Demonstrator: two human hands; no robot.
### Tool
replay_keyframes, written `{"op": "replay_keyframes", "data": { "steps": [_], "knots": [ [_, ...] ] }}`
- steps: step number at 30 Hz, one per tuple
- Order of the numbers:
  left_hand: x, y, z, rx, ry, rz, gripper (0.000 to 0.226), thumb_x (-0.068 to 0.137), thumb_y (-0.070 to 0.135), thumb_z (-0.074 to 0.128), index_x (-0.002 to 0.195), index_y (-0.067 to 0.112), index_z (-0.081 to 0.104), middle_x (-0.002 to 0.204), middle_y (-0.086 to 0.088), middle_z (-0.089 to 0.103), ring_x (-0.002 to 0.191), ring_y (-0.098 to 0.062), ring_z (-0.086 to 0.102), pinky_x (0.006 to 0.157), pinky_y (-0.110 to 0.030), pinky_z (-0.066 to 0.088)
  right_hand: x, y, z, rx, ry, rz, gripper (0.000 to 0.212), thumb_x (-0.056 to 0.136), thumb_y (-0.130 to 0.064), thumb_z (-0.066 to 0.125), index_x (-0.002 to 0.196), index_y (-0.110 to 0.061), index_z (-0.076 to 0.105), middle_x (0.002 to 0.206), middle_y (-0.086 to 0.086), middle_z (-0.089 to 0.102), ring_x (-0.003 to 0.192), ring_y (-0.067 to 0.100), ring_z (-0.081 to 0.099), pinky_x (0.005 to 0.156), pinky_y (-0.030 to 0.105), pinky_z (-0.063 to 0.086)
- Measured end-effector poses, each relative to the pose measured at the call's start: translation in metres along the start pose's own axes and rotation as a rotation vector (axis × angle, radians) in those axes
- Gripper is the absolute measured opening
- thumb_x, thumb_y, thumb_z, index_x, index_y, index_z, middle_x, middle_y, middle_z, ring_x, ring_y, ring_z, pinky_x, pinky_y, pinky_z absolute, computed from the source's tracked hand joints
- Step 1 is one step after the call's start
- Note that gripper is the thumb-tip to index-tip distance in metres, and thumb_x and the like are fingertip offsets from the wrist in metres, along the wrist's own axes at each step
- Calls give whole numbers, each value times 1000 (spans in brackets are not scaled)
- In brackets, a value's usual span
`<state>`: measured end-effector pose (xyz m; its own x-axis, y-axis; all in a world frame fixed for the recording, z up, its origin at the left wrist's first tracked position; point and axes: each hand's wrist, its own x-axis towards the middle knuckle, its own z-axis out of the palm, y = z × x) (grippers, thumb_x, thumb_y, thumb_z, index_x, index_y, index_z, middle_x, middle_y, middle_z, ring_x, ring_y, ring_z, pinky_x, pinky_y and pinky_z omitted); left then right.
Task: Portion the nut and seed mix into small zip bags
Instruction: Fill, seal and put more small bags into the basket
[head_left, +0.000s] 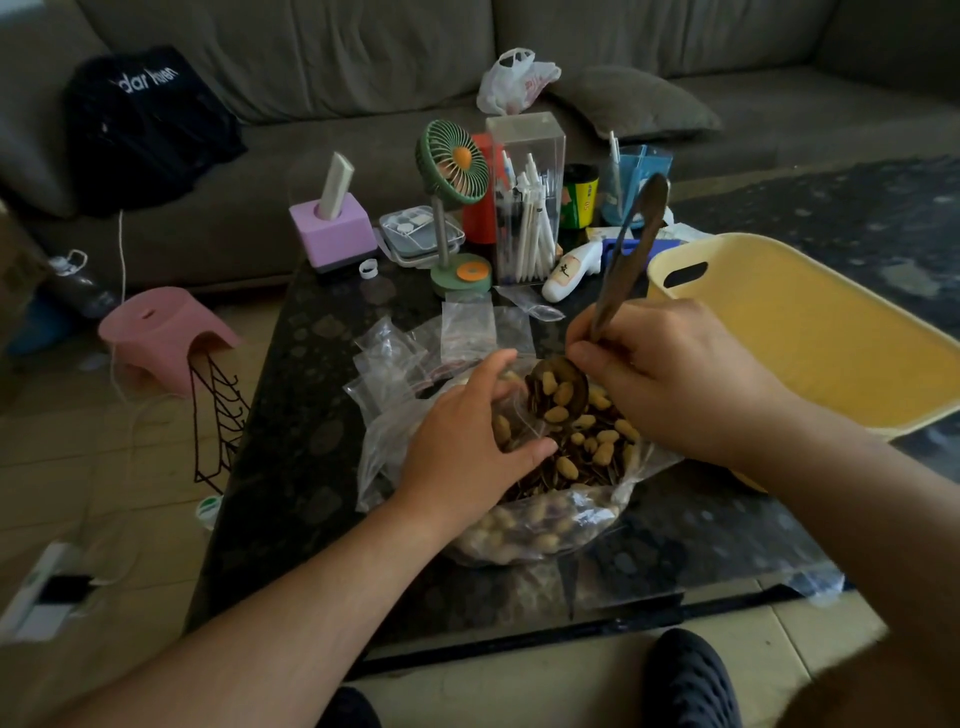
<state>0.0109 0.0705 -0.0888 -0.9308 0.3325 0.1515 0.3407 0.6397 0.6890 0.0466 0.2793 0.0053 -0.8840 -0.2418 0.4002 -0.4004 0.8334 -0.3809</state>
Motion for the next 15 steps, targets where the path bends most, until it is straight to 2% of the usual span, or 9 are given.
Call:
{"op": "replay_keyframes", "data": {
  "steps": [6, 9, 15],
  "knots": [
    [0, -2, 1, -10, 2, -4, 95, 79, 50, 89, 154, 49, 30, 143, 17, 63, 132, -4, 56, 107, -31, 47, 0, -7, 3, -17, -28, -74, 29, 98, -33, 50, 98, -14, 72, 86, 0, 68, 77, 18, 64, 70, 39, 52],
    [0, -3, 1, -36, 1, -19, 94, 80, 51, 88, 155, 50, 30, 140, 19, 64, 131, -4, 57, 108, -34, 49, 0, -7, 3, -16, -29, -95, 28, 98, -31, 50, 96, -14, 72, 85, 0, 68, 77, 17, 63, 70, 37, 50],
    [1, -4, 1, -81, 16, -47, 92, 81, 51, 87, 154, 51, 31, 119, 30, 58, 125, 1, 58, 104, -29, 48, 0, -5, 4, -7, -8, -113, 27, 99, -33, 50, 99, -18, 73, 87, -3, 68, 78, 15, 64, 70, 37, 51]
  ]
}}
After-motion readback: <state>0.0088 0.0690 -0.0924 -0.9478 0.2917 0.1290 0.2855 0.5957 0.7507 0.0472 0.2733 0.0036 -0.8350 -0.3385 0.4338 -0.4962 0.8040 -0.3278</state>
